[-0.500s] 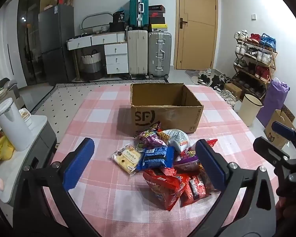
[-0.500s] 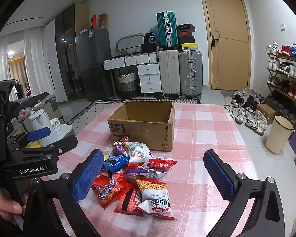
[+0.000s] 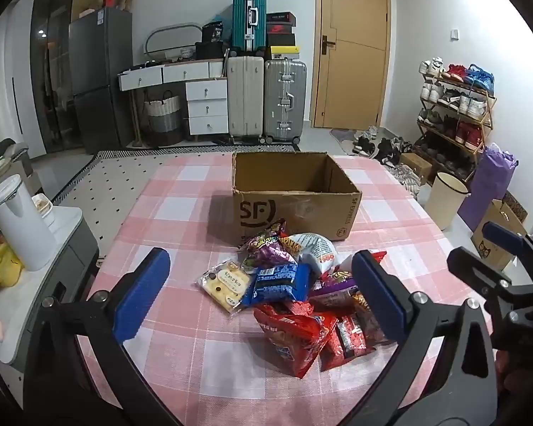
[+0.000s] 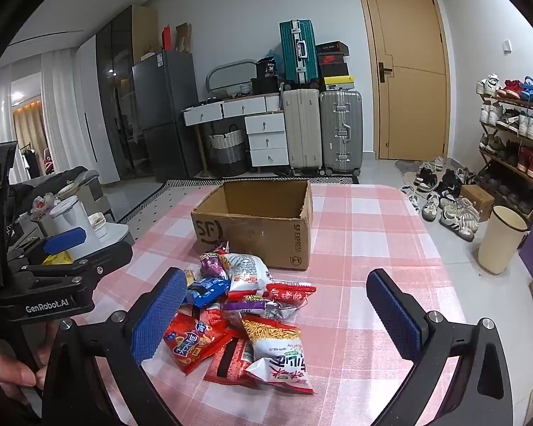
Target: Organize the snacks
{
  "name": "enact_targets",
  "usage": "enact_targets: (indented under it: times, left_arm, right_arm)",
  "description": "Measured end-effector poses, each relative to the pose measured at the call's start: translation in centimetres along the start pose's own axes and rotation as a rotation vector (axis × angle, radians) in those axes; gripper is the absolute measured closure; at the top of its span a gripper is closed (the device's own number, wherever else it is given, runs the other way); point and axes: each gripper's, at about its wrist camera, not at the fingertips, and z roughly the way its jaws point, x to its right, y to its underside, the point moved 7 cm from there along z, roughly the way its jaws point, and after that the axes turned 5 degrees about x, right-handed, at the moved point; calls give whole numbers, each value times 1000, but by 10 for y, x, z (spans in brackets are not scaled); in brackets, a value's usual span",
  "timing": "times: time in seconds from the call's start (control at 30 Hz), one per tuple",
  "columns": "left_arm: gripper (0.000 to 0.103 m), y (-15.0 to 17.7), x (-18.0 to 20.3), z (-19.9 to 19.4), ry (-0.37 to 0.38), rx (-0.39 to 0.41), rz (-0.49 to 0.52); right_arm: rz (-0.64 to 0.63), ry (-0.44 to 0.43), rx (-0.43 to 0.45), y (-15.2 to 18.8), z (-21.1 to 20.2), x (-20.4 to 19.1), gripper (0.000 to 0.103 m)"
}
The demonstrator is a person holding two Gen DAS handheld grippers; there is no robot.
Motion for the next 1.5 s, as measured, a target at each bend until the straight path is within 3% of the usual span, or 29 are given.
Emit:
enact_targets:
  times: [1.5]
  left_arm:
    - [1, 6, -3, 2, 2, -10, -18]
  right_arm:
    - [2, -11, 5, 0, 2, -6, 0]
